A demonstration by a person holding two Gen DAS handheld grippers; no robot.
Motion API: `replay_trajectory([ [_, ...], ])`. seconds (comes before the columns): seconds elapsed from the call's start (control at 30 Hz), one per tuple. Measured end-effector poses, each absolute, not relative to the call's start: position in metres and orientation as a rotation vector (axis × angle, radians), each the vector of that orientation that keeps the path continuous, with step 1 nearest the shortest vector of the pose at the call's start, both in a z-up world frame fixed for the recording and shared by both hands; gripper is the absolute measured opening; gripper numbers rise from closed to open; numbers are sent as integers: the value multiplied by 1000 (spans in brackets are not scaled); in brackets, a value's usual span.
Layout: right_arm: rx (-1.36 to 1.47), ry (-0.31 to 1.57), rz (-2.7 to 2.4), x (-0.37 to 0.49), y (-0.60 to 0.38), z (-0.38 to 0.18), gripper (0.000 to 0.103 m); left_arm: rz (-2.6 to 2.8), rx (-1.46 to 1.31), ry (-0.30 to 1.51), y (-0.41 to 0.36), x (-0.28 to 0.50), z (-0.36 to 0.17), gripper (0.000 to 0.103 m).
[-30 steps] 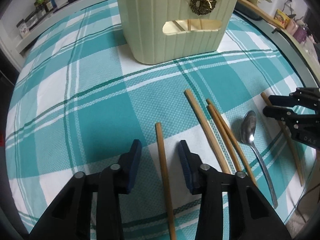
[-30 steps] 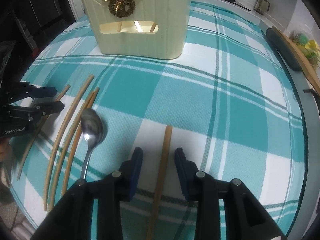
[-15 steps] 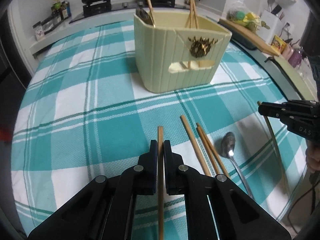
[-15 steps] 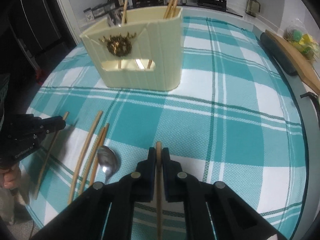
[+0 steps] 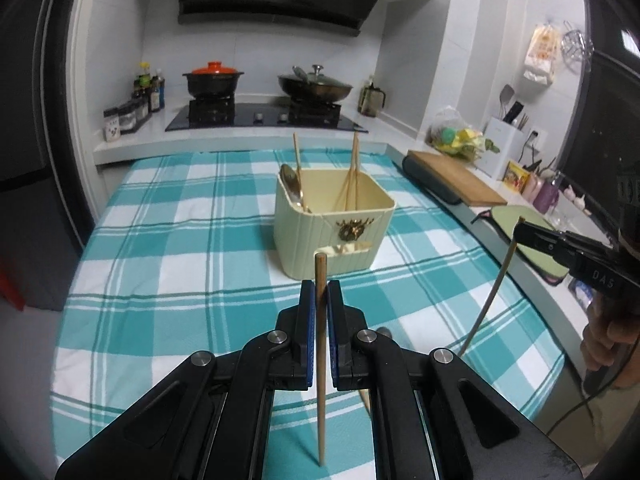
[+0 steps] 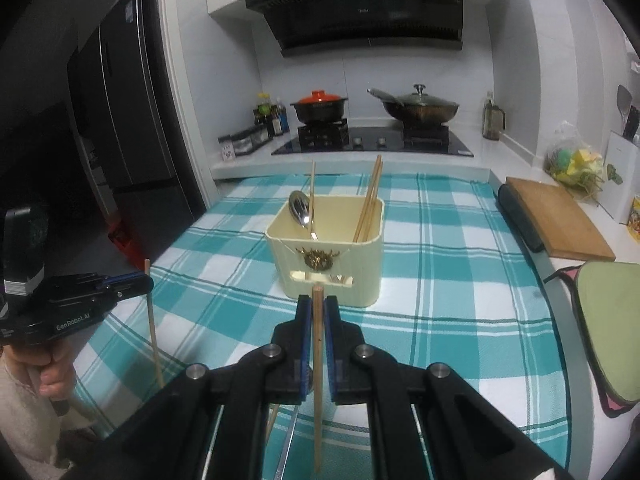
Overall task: Organize utensils
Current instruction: 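Lift both chopsticks and lower them into the cream caddy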
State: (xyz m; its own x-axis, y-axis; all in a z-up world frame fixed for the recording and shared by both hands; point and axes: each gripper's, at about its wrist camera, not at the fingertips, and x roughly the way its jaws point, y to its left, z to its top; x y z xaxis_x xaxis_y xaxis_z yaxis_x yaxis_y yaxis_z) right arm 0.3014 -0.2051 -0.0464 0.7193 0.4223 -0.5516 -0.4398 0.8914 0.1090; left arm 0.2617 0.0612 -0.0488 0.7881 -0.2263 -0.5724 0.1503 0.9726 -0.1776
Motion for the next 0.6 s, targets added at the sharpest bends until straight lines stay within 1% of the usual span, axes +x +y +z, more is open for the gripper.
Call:
replay_trajectory([
  [0.27, -32, 471, 466, 274, -204, -20, 6, -207, -152, 557, 61, 252, -30, 4],
  [0.6, -21, 443, 462, 283, -206, -3, 6, -210, -194, 561, 69, 268, -13, 4],
])
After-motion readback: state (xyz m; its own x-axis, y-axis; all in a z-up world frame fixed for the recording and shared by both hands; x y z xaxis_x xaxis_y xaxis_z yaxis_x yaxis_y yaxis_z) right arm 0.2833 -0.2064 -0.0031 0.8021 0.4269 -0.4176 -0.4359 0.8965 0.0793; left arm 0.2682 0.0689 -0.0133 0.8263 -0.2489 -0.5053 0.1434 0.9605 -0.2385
